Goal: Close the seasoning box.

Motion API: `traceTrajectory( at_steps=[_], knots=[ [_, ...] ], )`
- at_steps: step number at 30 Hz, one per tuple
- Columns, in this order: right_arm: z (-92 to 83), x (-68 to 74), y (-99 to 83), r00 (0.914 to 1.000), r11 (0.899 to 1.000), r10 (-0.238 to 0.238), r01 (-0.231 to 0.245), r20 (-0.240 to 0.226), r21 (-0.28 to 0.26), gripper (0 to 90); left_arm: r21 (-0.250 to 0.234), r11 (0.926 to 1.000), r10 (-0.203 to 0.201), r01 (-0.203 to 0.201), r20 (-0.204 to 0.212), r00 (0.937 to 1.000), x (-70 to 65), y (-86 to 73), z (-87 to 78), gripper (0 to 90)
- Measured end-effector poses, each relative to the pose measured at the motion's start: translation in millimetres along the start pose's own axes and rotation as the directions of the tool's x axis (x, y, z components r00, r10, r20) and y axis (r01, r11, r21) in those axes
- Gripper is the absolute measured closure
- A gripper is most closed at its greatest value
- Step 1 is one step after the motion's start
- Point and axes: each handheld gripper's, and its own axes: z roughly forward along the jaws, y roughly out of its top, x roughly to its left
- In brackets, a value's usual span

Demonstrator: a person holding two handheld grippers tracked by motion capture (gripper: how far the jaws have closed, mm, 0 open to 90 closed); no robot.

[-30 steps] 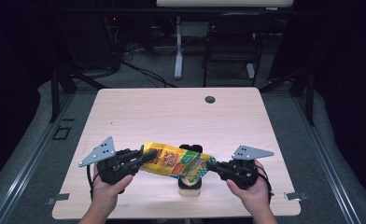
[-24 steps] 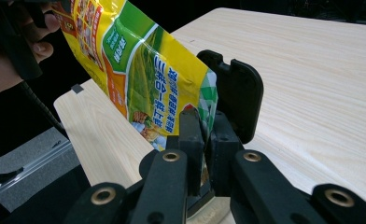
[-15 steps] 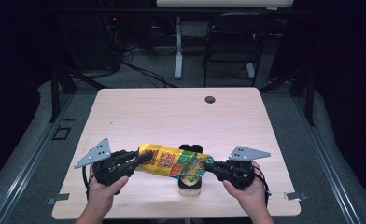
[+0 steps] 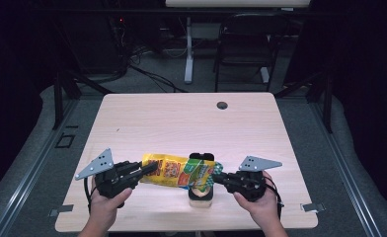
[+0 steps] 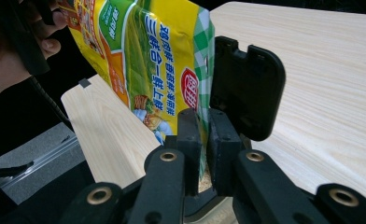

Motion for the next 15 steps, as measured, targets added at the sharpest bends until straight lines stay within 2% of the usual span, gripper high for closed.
traceTrajectory(
  at_steps=[10, 15],
  knots=[
    [3.2, 4.0, -0.3, 0.9999, 1.0, -0.011, 0.01, -0.01, -0.008, 86.1, 0.009, 1.0, 0.002, -0.002, -0.004, 1.0, 4.7, -5.9, -6.5, 80.2],
    [5.2, 4.5, -0.7, 0.9997, 1.0, -0.009, 0.009, -0.024, -0.007, 86.0, 0.007, 0.9999, -0.01, 0.01, -0.003, 0.9999, 6.0, -9.0, -8.9, 79.8]
  ],
)
